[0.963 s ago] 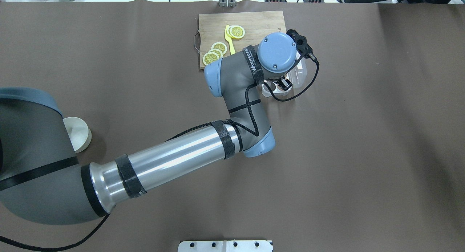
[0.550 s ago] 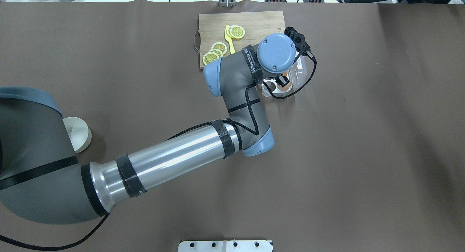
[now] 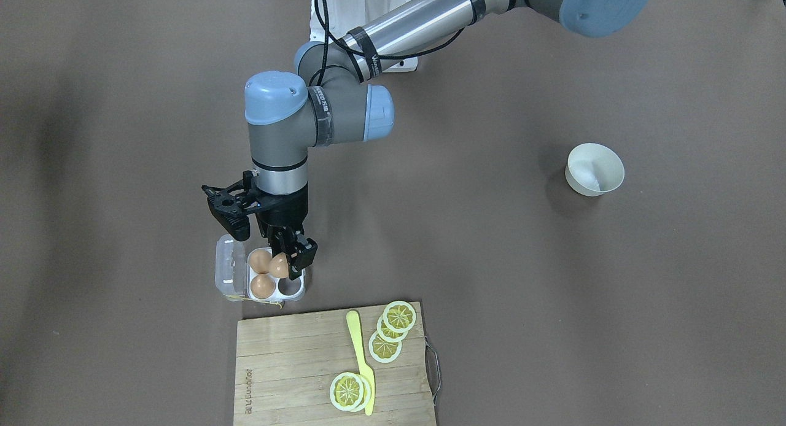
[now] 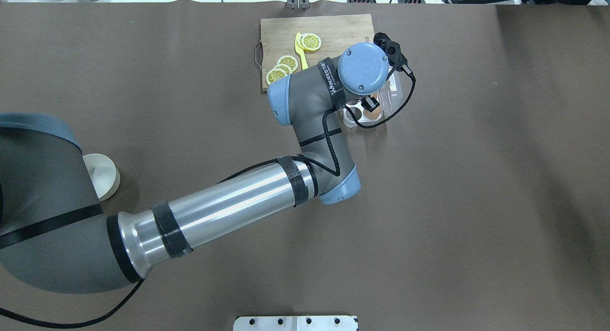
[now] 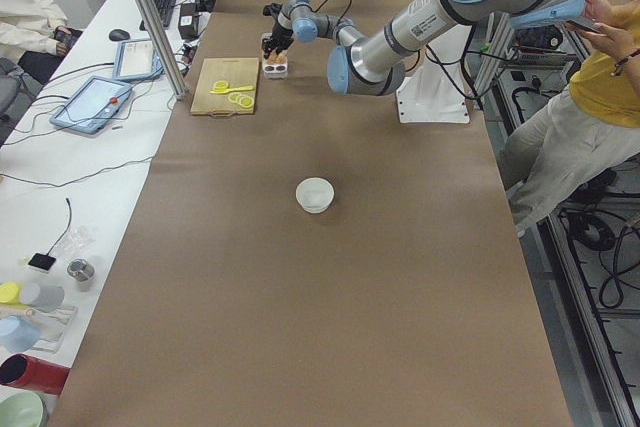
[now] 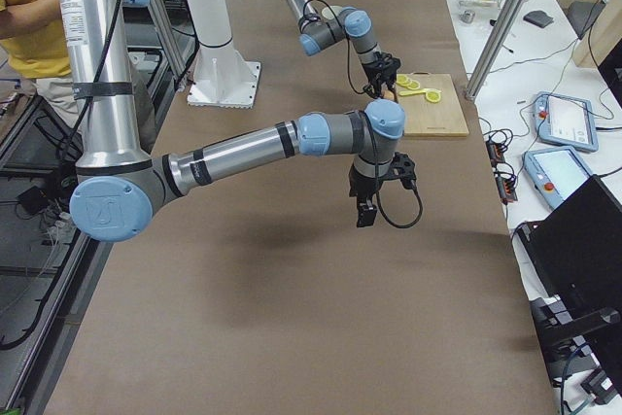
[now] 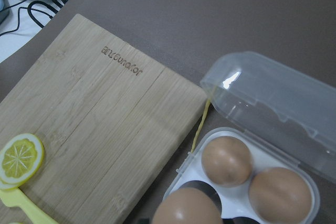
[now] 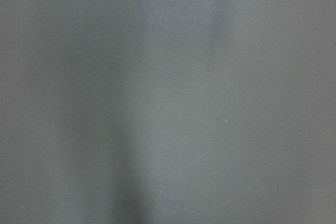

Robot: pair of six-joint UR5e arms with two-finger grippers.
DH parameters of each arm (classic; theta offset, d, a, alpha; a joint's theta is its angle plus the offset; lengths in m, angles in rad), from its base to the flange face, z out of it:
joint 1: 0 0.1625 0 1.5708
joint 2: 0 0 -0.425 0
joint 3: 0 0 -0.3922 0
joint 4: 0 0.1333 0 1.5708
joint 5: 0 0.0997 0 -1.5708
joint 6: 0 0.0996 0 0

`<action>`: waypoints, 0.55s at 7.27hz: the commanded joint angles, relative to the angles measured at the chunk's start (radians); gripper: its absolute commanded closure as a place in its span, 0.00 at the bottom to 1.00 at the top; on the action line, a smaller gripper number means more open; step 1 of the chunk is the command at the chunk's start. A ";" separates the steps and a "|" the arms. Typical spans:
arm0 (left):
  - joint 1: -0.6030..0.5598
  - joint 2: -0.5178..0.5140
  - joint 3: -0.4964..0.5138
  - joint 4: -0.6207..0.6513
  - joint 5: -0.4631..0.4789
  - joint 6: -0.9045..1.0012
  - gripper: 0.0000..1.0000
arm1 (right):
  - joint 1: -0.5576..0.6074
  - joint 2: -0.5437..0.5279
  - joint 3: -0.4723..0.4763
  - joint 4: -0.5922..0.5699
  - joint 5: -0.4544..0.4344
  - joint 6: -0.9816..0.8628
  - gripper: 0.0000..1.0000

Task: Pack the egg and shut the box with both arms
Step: 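Lower the held egg into an empty cup of the egg box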

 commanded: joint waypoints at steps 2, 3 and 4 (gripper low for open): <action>0.001 -0.003 0.000 -0.002 0.002 -0.004 0.49 | 0.001 0.000 0.001 0.000 0.000 0.001 0.00; 0.001 -0.006 0.000 0.000 0.002 -0.014 0.43 | 0.000 0.000 -0.001 0.000 0.000 0.001 0.00; 0.001 -0.006 0.000 0.000 0.002 -0.015 0.32 | 0.000 0.000 0.001 0.000 0.000 0.001 0.00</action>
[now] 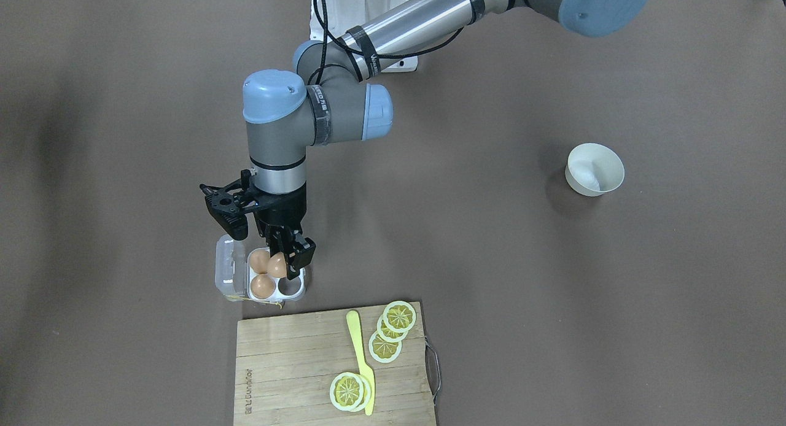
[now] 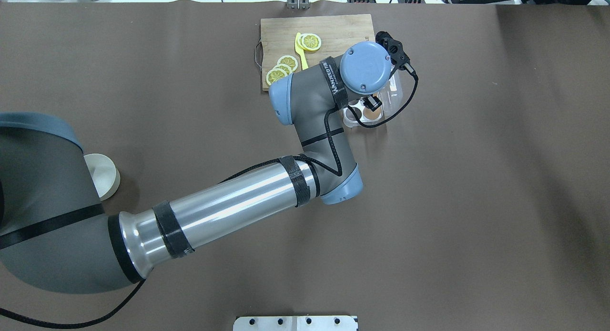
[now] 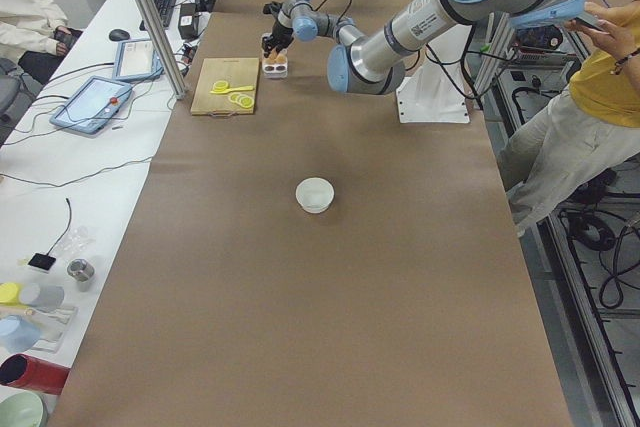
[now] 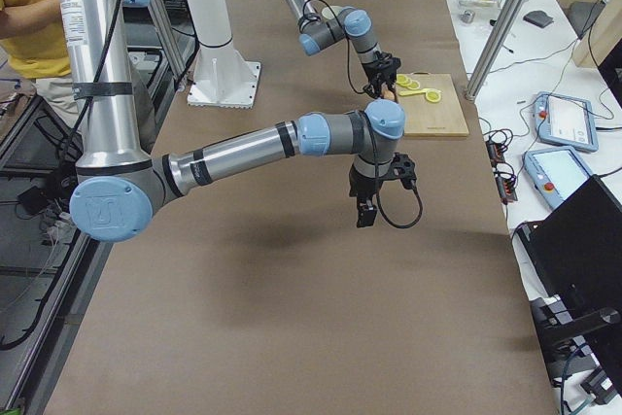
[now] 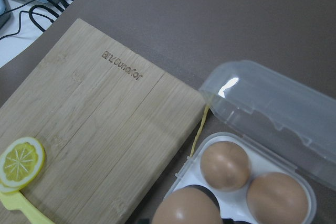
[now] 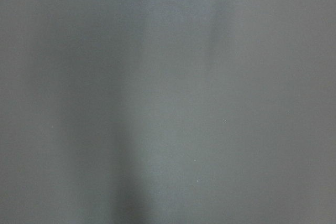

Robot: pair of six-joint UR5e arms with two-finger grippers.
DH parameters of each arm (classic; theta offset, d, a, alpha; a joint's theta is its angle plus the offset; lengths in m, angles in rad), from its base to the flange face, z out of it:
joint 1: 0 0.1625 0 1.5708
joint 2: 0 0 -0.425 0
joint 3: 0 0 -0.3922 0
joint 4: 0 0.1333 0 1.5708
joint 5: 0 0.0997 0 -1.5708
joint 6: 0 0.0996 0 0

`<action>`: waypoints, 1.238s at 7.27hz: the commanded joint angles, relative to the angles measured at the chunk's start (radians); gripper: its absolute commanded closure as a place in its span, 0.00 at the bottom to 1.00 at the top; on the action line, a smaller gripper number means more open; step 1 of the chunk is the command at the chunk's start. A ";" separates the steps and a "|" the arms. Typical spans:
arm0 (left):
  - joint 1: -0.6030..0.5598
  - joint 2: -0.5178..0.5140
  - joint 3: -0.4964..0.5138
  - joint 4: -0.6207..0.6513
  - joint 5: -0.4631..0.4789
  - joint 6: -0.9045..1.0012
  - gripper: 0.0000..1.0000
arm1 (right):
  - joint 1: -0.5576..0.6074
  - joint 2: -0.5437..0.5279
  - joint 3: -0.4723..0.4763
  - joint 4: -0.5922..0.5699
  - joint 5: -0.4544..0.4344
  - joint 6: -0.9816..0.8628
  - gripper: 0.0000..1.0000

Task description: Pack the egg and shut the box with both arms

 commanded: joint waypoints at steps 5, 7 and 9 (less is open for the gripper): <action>-0.007 0.003 -0.040 0.045 -0.006 -0.022 0.03 | -0.005 0.001 -0.002 0.000 0.002 0.000 0.00; -0.067 0.100 -0.281 0.217 -0.090 -0.023 0.03 | -0.005 0.001 -0.001 0.000 0.002 0.000 0.00; -0.176 0.341 -0.584 0.266 -0.307 -0.023 0.03 | -0.005 0.001 -0.001 0.002 0.002 0.000 0.00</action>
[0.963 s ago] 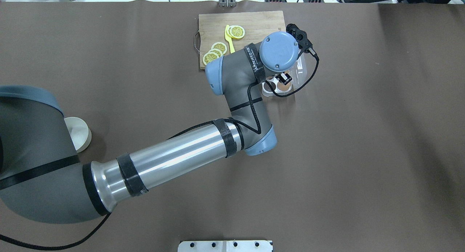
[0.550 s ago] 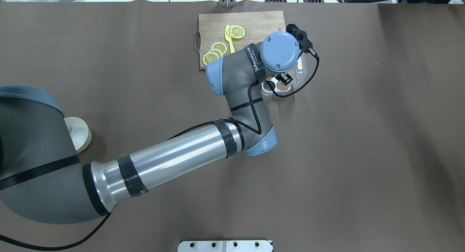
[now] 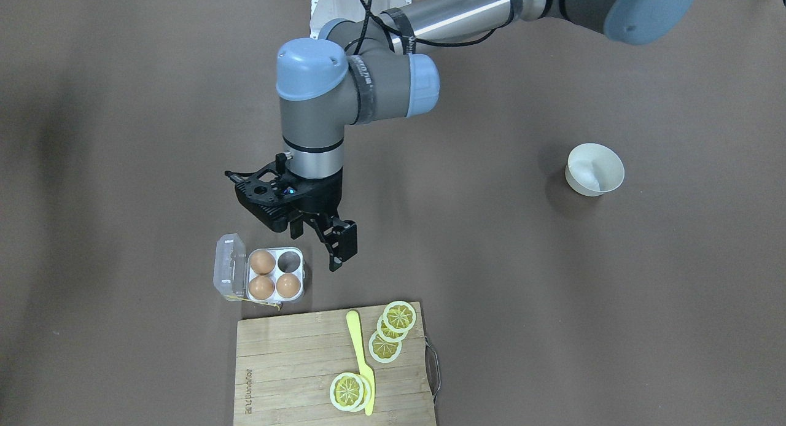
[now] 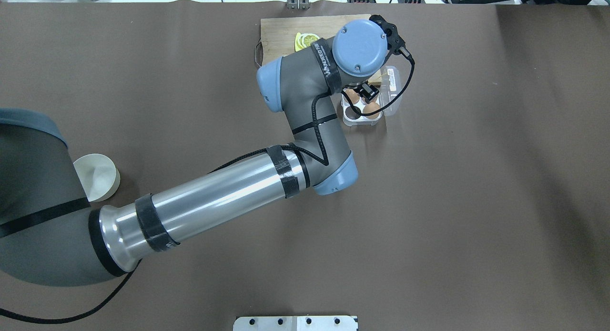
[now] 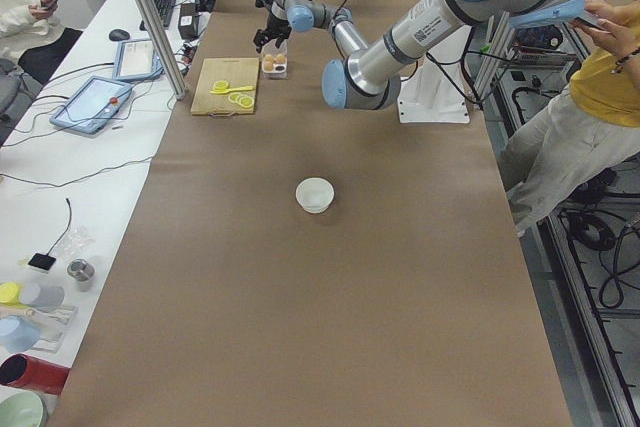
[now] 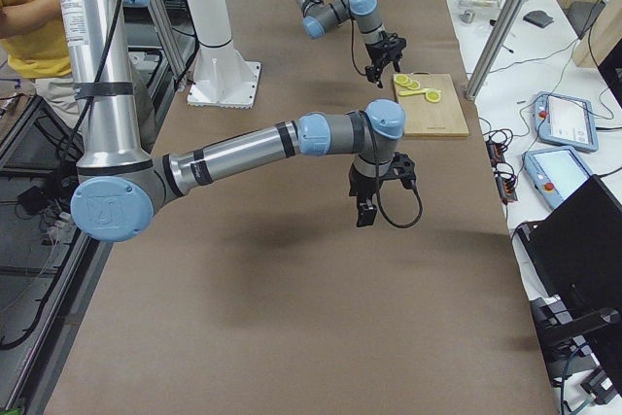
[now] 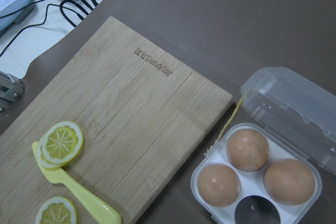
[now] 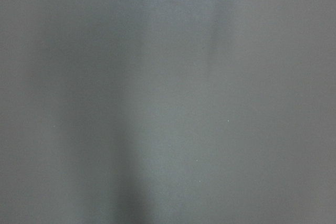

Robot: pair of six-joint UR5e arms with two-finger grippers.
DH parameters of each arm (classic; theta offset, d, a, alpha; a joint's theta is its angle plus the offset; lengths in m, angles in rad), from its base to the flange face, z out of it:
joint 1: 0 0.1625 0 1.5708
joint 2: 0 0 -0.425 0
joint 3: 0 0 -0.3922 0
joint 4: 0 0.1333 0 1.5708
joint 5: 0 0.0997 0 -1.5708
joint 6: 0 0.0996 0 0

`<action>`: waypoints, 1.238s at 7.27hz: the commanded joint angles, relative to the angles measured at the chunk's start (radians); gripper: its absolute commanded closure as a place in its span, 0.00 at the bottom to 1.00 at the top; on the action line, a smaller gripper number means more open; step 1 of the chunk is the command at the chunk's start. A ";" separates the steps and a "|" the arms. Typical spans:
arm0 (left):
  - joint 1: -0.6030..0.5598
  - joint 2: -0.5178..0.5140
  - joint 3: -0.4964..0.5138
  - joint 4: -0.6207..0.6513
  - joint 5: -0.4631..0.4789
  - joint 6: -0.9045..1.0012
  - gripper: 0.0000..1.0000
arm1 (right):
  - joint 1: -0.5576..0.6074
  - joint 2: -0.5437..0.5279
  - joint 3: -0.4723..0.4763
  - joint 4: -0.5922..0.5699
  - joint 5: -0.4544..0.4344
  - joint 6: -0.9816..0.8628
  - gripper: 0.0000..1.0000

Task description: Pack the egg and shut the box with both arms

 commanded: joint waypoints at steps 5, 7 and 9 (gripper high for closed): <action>-0.314 0.626 -0.751 0.262 -0.381 -0.113 0.03 | -0.002 0.008 0.011 0.001 0.003 0.000 0.00; -0.421 0.773 -0.760 0.248 -0.447 -0.114 0.03 | -0.002 0.008 0.014 0.001 0.008 0.000 0.00; -0.544 0.901 -0.740 0.224 -0.544 -0.040 0.03 | -0.003 0.008 0.020 0.001 0.009 0.000 0.00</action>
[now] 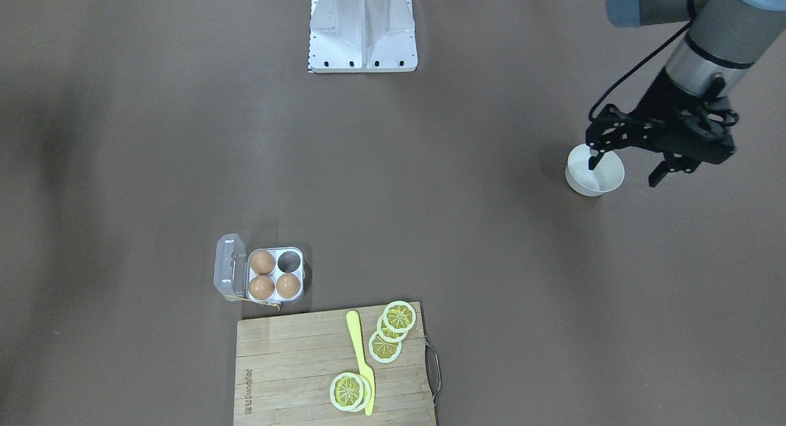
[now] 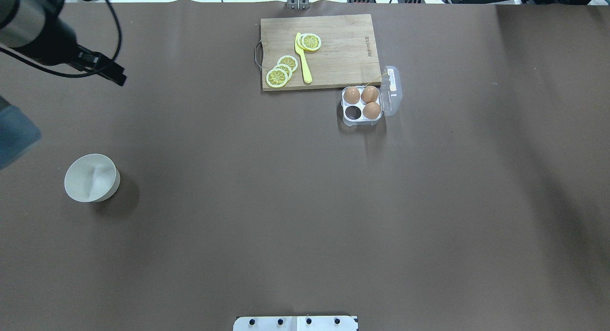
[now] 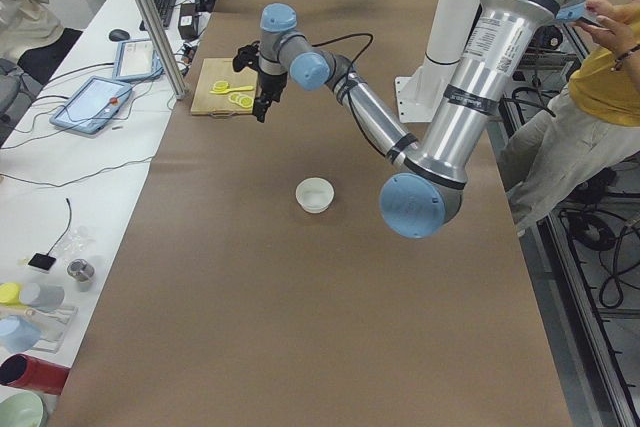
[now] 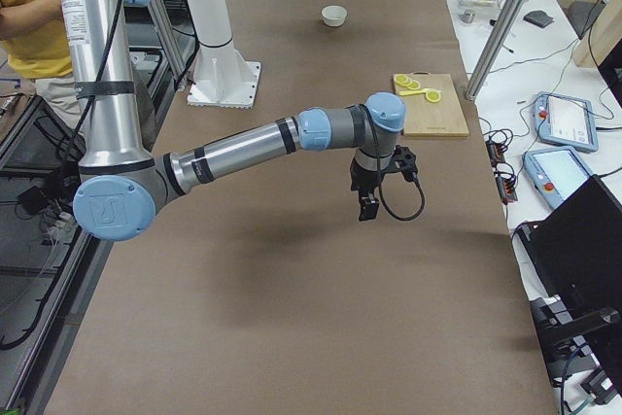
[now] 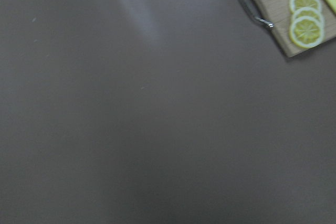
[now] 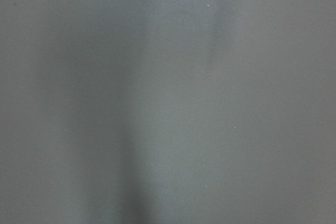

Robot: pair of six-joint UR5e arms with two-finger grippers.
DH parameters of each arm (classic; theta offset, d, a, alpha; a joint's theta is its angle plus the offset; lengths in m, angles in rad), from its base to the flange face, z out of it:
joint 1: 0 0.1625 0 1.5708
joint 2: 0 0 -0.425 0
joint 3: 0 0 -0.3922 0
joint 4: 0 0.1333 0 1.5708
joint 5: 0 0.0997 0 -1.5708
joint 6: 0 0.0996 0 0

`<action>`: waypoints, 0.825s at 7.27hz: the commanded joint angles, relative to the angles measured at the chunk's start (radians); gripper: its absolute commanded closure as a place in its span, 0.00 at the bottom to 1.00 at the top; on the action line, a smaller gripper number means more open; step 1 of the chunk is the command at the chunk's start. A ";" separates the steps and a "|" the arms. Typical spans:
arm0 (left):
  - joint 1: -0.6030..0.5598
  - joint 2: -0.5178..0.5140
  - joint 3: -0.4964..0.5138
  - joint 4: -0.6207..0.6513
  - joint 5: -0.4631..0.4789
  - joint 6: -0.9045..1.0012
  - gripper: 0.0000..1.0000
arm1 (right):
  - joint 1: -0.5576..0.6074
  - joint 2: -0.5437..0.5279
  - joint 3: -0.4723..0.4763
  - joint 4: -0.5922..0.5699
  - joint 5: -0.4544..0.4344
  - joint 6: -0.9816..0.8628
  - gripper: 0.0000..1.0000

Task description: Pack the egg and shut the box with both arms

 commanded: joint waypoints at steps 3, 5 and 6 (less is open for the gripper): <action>-0.222 0.124 0.153 -0.014 -0.177 0.211 0.03 | -0.010 0.003 0.003 0.000 0.002 0.001 0.00; -0.278 0.178 0.195 -0.014 -0.179 0.301 0.03 | -0.016 0.003 0.001 -0.002 0.001 -0.001 0.00; -0.299 0.190 0.215 -0.023 -0.180 0.311 0.03 | -0.016 0.012 0.003 -0.002 0.010 0.002 0.00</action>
